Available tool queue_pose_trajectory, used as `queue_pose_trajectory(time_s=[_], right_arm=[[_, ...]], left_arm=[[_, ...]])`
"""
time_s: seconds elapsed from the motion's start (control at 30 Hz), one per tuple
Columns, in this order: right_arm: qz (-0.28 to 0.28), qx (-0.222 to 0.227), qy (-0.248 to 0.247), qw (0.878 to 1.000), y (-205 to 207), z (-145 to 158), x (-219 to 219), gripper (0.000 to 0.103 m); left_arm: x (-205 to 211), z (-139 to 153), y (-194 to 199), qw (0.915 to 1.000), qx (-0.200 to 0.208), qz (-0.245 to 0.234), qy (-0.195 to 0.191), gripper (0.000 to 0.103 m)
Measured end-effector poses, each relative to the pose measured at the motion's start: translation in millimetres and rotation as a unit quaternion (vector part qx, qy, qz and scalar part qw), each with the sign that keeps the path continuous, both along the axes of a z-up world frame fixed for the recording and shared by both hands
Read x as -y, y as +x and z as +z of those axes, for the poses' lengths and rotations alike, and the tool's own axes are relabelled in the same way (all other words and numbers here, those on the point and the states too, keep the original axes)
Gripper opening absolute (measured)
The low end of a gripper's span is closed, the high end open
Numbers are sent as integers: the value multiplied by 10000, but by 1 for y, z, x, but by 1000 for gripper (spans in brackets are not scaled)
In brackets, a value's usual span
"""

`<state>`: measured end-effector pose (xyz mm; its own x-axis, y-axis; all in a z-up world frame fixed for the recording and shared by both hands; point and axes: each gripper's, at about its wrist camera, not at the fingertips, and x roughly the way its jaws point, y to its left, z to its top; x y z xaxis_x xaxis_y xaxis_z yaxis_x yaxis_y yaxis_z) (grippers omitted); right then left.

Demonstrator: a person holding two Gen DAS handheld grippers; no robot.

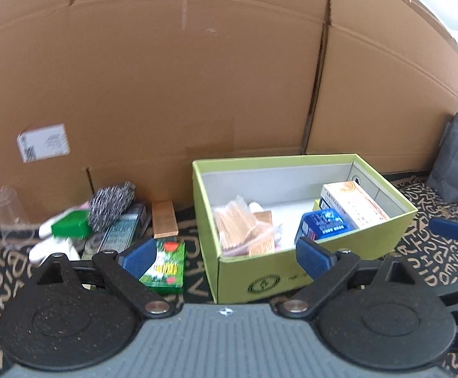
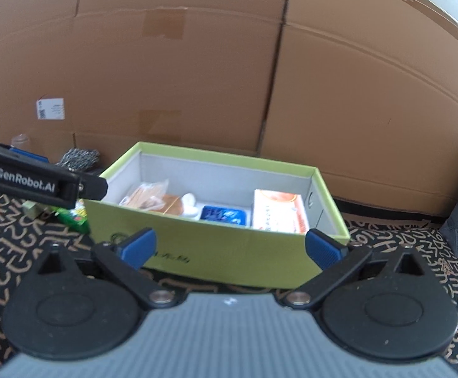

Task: Organize objects
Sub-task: 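Move both tools back toward the pile beside the lime-green box, then grasp the olive-green small box with the left tool while the right grasps the blue-white box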

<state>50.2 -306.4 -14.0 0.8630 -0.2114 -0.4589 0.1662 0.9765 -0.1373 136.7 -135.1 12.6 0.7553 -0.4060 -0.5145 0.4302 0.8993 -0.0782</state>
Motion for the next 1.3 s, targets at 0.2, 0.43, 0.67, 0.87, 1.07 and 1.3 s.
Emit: queue_pose_trajectory(time_s=[0.2,0.43,0.67,0.87,1.07,1.3], right_arm=[[235,-139,82,9996,-9,-16,-24,103],[832,-384,375,9951,-1,-36,-66,103],[1375,-562,455,9879,13,-47,-109,103],[1489,-615,400,9861,16,-47,-123,103],[1473,-693,393,9859,21,-49,-128,103],[1661,-661,404,9831,37,-47,-151,99]], left_arm=[[-47,-22,-23,9991,-196,221,-316,98],[-108,-42,-24,9947,-253,985,-131,98],[-137,-46,8,9899,-469,1318,-219,98],[-129,-65,48,9898,-546,1315,45,83],[-129,-74,75,9906,-586,1226,162,68],[-148,-72,64,9927,-642,1019,-54,25]])
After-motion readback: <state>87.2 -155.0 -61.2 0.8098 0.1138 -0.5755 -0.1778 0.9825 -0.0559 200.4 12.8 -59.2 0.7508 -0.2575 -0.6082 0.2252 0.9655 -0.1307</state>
